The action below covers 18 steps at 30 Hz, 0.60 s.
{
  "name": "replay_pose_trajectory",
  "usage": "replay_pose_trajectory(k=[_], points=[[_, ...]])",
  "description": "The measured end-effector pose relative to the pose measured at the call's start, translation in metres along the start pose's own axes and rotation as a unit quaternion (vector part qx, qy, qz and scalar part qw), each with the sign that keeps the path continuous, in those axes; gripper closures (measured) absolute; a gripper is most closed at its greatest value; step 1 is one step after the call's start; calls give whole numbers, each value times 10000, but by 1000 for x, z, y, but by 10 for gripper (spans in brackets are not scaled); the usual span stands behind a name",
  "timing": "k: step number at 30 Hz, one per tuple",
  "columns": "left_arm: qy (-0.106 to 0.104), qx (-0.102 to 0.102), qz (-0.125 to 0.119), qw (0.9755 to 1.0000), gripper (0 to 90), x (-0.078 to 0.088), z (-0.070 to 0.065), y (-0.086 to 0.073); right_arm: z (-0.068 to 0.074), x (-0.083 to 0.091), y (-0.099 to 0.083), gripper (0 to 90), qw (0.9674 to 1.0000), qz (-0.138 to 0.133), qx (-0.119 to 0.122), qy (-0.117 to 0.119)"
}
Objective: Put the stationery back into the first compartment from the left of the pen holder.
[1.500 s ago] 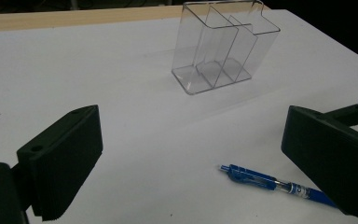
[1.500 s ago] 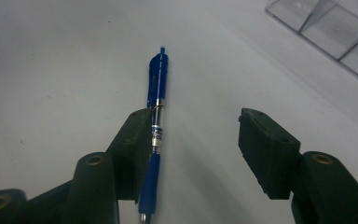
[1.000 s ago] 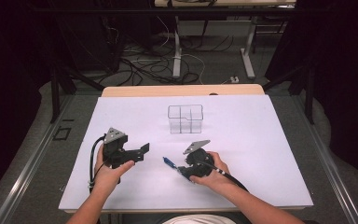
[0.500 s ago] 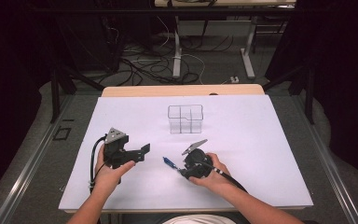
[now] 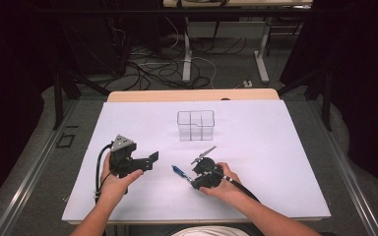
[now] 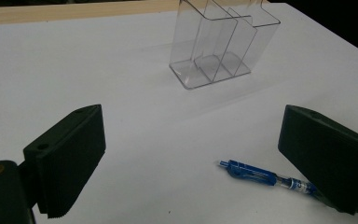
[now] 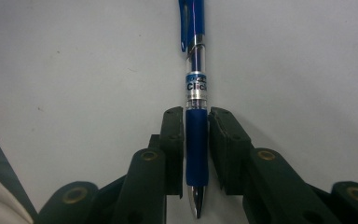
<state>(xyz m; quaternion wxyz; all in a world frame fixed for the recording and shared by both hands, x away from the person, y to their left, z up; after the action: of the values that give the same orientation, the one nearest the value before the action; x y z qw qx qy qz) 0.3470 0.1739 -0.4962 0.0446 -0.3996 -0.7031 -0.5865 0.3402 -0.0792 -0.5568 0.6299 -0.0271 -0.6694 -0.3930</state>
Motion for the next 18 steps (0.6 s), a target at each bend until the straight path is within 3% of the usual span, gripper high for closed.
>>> replay_pose_trajectory(k=[3, 5, 13, 14, 18], points=[[22, -26, -35, 10000, 71, -1, 0, 0, 0, 0, 1, 791, 9999, 2, -109, 38], [13, -21, -48, 10000, 71, -1, 0, 0, -3, 0, 0, 798, 10000, 36, -15, 43], [-8, -21, -8, 10000, 73, -2, 0, 0, -3, 1, 1, 802, 9999, 85, -98, 33], [-3, -27, -10, 10000, 74, -2, 0, -1, -1, 1, 1, 802, 9997, 114, -196, 37], [12, -48, -22, 10000, 81, -2, 0, 0, -2, 0, 1, 803, 9999, 71, -74, 26]])
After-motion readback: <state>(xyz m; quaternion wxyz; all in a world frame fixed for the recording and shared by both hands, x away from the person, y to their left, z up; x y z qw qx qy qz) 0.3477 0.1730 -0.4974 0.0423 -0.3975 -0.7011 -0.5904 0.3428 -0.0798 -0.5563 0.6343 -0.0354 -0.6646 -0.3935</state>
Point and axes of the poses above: each handheld gripper's, and its own axes: x roughly backward along the jaws, y roughly out of its top, z roughly to its left, the point moved 2 cm from there along -x, roughly forward along the jaws, and after that the axes turned 9 degrees about x, right-handed, at the moved point
